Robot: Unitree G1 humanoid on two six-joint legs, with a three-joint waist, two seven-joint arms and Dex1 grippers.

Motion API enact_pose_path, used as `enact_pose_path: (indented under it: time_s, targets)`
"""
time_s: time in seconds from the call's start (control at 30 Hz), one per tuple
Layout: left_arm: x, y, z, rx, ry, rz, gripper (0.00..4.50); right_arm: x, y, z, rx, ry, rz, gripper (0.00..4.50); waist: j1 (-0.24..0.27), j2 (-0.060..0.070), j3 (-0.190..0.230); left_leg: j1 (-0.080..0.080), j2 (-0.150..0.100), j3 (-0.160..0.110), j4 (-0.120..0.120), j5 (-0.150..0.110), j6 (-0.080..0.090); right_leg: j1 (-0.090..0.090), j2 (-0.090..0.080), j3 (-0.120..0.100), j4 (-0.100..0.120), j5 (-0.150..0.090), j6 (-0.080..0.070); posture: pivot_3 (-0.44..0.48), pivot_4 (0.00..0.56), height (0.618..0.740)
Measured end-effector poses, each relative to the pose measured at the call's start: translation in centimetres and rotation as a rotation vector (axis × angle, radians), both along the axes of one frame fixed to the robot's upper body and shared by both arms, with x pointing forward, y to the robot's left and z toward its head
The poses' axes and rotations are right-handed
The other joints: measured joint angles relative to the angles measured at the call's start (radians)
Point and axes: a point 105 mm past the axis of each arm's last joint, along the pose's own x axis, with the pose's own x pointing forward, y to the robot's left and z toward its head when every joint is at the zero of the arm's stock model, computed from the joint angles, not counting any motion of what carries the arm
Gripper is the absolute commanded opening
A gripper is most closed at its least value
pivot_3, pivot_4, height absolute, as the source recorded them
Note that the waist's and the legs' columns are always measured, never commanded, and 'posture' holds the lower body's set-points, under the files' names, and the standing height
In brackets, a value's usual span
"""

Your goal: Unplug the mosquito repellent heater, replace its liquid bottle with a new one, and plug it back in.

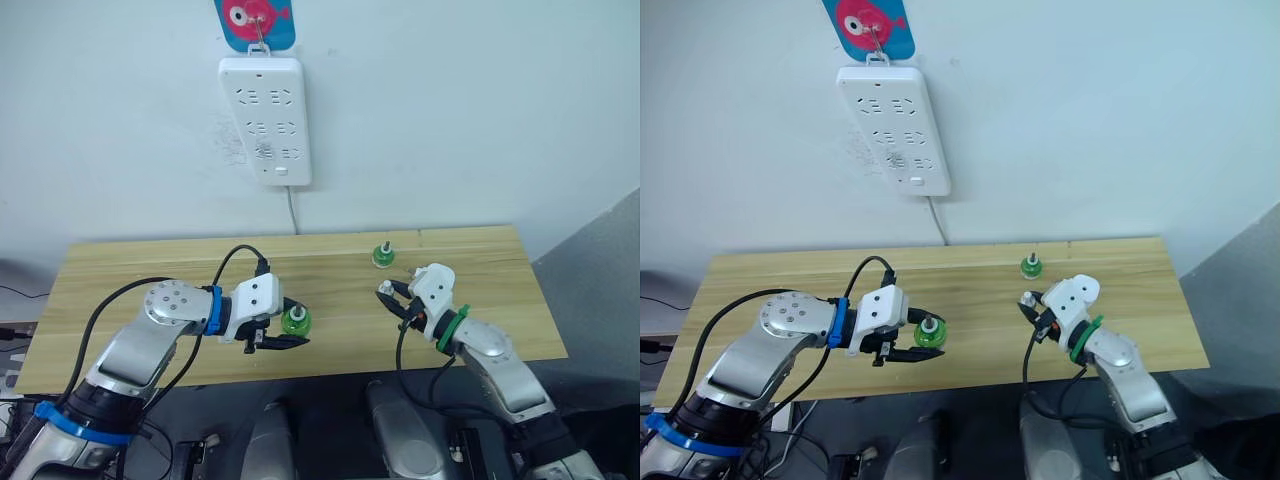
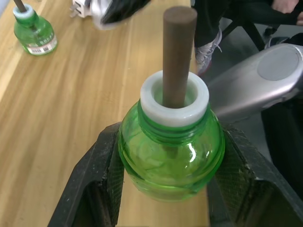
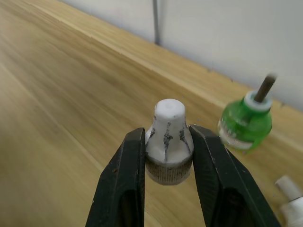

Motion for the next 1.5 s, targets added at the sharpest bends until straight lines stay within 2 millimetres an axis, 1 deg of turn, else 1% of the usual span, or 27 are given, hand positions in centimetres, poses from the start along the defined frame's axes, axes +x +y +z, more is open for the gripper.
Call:
enact_pose_path:
  time_s: [0.1,0.23,0.37,0.43,0.47,0.57,0.63,0.67,0.7,0.77,0.83,0.87,0.93,1.0,1.07,1.17,1.23,1.3,1.4,1.5]
  targets:
    - [-0.6,-0.1,-0.1,-0.003,0.017,-0.001,2.28,1.5,-0.2,-1.2,-0.016,0.001,-0.034,1.02,0.009,0.001,0.01,0.0,0.0,0.001,0.0,0.0,0.0,0.0,0.0,0.001,0.0,0.0,0.0,-0.168,0.391,0.74]
    - [-1.0,0.4,0.2,0.008,0.027,0.013,2.28,3.6,-1.4,-1.8,-0.024,-0.014,-0.108,1.02,0.024,0.004,0.018,0.0,0.0,0.001,0.0,0.0,0.0,-0.001,0.0,0.001,0.0,0.0,0.0,-0.143,0.393,0.74]
    - [-1.2,0.7,0.7,0.01,0.016,0.024,2.28,4.5,-1.9,-2.1,-0.007,-0.017,-0.135,1.02,0.039,0.005,0.024,0.0,0.0,0.002,-0.001,0.0,0.0,-0.001,0.0,0.001,0.0,0.0,0.0,-0.128,0.383,0.74]
    - [-1.3,0.9,0.7,0.016,0.019,0.036,2.28,4.6,-1.7,-2.1,0.015,-0.013,-0.129,1.75,0.042,0.005,0.024,0.0,0.0,0.002,-0.001,0.0,0.0,-0.001,0.0,0.001,0.0,0.0,0.0,-0.124,0.382,0.74]
    - [-1.3,0.9,0.8,0.018,0.016,0.04,2.28,4.6,-1.6,-2.2,0.021,-0.008,-0.12,2.02,0.044,0.005,0.024,0.0,0.0,0.001,-0.001,0.0,0.0,-0.001,0.0,0.001,0.0,0.0,0.0,-0.124,0.379,0.74]
    - [-1.3,0.8,0.8,0.018,0.012,0.039,2.28,4.3,-1.0,-2.3,0.039,-0.005,-0.093,3.13,0.046,0.005,0.024,0.0,0.0,0.002,-0.001,0.0,0.0,-0.001,0.0,0.002,0.0,0.0,0.0,-0.133,0.362,0.74]
    - [-1.3,0.8,0.9,0.017,0.007,0.039,2.28,4.2,-1.0,-2.0,0.049,-0.016,-0.084,3.93,0.046,0.005,0.024,0.0,0.0,0.002,-0.001,0.0,0.0,-0.001,0.0,0.002,0.0,0.0,0.0,-0.144,0.35,0.74]
    - [-1.1,0.7,1.1,0.014,-0.001,0.038,2.28,3.9,-1.2,-1.4,0.05,-0.04,-0.074,4.32,0.046,0.005,0.024,0.0,0.0,0.002,-0.001,0.0,0.0,-0.001,0.0,0.002,0.0,0.0,0.0,-0.146,0.346,0.74]
    - [-0.9,0.7,1.2,0.011,-0.006,0.04,2.28,3.7,-1.2,-1.0,0.054,-0.054,-0.066,4.48,0.046,0.005,0.024,0.0,0.0,0.001,-0.001,0.0,0.0,-0.001,0.0,0.001,0.0,0.0,0.0,-0.154,0.335,0.74]
    - [-0.5,0.6,1.3,-0.006,-0.016,0.048,2.28,3.0,-1.5,0.2,0.061,-0.083,-0.045,4.5,0.047,0.005,0.023,0.0,0.0,0.002,-0.001,0.0,0.0,-0.001,0.0,0.001,0.0,0.0,0.0,-0.166,0.32,0.74]
    - [0.1,0.2,1.5,-0.029,-0.03,0.049,2.28,1.9,-2.0,1.7,0.042,-0.105,0.005,4.5,0.048,0.005,0.023,0.0,-0.001,0.002,-0.001,0.0,0.0,-0.001,-0.001,0.001,0.0,0.0,0.0,-0.175,0.313,0.74]
    - [0.3,0.2,1.5,-0.036,-0.032,0.052,2.28,1.4,-2.1,2.4,0.039,-0.111,0.032,4.5,0.047,0.004,0.023,0.0,-0.001,0.002,-0.001,0.0,0.0,-0.001,0.0,0.001,0.0,0.0,0.0,-0.19,0.3,0.74]
    - [0.8,-0.5,1.6,-0.059,-0.039,0.03,2.28,-0.2,-1.9,3.8,0.007,-0.087,0.13,4.5,0.046,0.005,0.021,0.0,-0.001,0.002,-0.001,0.0,0.0,-0.001,-0.001,0.001,0.0,0.0,0.0,-0.217,0.284,0.74]
    - [1.1,-1.2,1.9,-0.083,-0.045,-0.003,2.28,-2.1,-1.2,5.5,-0.032,-0.061,0.259,4.5,0.045,0.004,0.02,0.0,-0.001,0.001,-0.001,0.0,0.0,-0.001,0.0,0.001,0.0,0.0,0.0,-0.235,0.275,0.74]
    - [1.3,-2.3,2.2,-0.107,-0.042,-0.047,2.28,-3.9,-0.2,7.9,-0.076,-0.052,0.384,4.5,0.042,0.003,0.018,0.0,0.0,0.001,0.0,0.0,0.0,-0.001,0.0,0.001,0.0,0.0,0.0,-0.248,0.266,0.74]
    - [1.6,-3.6,2.8,-0.13,-0.047,-0.111,2.28,-5.3,1.4,10.2,-0.113,-0.044,0.493,4.5,0.035,0.002,0.015,0.0,0.0,0.001,0.0,0.0,0.0,-0.001,0.0,0.0,0.0,0.0,0.0,-0.261,0.26,0.74]
    - [1.6,-4.0,2.9,-0.135,-0.043,-0.135,2.28,-5.5,2.1,11.0,-0.114,-0.039,0.513,4.5,0.034,0.002,0.013,-0.001,0.0,0.001,-0.001,0.0,0.0,-0.001,0.0,0.0,-0.001,0.0,0.0,-0.27,0.256,0.74]
    - [2.0,-4.2,3.0,-0.136,-0.041,-0.141,2.28,-5.4,2.8,11.2,-0.103,-0.012,0.516,4.5,0.031,0.001,0.013,-0.001,0.0,0.001,-0.001,0.0,0.0,-0.001,0.0,0.0,-0.001,0.0,0.0,-0.274,0.253,0.74]
    - [2.4,-5.0,3.4,-0.153,-0.051,-0.165,2.28,-5.0,4.0,11.7,-0.074,-0.01,0.509,4.5,0.027,0.001,0.012,-0.002,-0.001,0.001,0.0,0.0,0.0,-0.001,-0.001,0.0,-0.001,0.0,0.0,-0.274,0.248,0.74]
    - [2.7,-5.4,4.0,-0.163,-0.069,-0.178,2.28,-5.0,4.6,11.7,-0.061,-0.002,0.506,4.5,0.026,0.0,0.011,-0.002,-0.001,0.0,0.0,0.0,0.0,-0.001,-0.001,-0.001,-0.001,0.0,0.0,-0.271,0.244,0.74]
